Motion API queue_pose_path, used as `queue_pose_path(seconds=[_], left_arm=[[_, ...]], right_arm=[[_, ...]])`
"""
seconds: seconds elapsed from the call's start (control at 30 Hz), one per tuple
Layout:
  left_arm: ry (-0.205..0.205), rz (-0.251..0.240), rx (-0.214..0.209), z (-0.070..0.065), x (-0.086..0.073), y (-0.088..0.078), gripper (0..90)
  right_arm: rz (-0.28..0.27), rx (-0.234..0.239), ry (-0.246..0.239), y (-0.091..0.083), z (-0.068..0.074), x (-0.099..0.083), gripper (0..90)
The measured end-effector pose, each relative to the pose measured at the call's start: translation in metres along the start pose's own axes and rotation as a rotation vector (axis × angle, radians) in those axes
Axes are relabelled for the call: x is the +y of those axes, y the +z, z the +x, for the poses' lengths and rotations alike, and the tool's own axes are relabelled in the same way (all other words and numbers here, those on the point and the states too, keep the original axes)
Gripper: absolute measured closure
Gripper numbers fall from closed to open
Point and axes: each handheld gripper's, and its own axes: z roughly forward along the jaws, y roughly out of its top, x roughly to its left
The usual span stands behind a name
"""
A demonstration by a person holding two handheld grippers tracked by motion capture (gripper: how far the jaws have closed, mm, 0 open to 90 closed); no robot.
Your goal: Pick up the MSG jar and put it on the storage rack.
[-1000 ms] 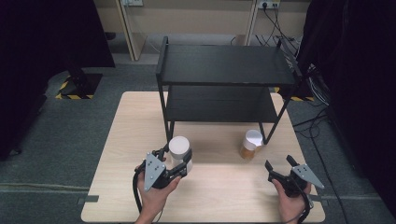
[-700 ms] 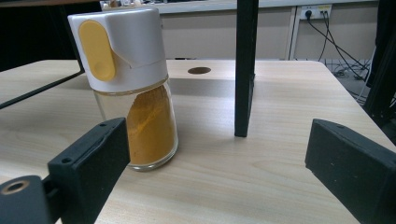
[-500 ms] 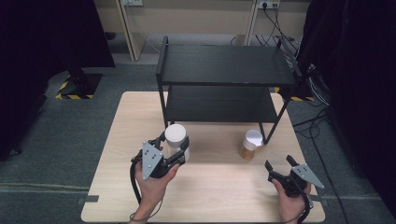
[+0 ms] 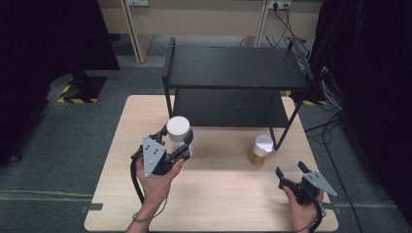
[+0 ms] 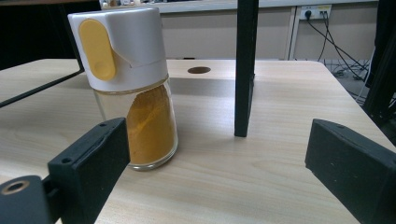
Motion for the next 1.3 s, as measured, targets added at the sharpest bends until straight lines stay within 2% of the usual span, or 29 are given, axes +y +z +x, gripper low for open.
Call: queue_pose_path(seconds=[0.3,0.6,1.3], left_arm=[[0.007,-0.014,0.008,0.002,0.013,0.009,33.7],[-0.007,-0.016,0.012,0.007,0.024,0.016,33.7],[-0.015,-0.042,0.033,0.009,0.049,0.025,33.7]], right_arm=[[-0.001,0.001,0.003,0.000,0.000,0.000,6.6],[-0.001,0.001,0.001,0.000,0.000,0.000,6.6],[0.000,0.001,-0.002,0.000,0.000,0.000,6.7]])
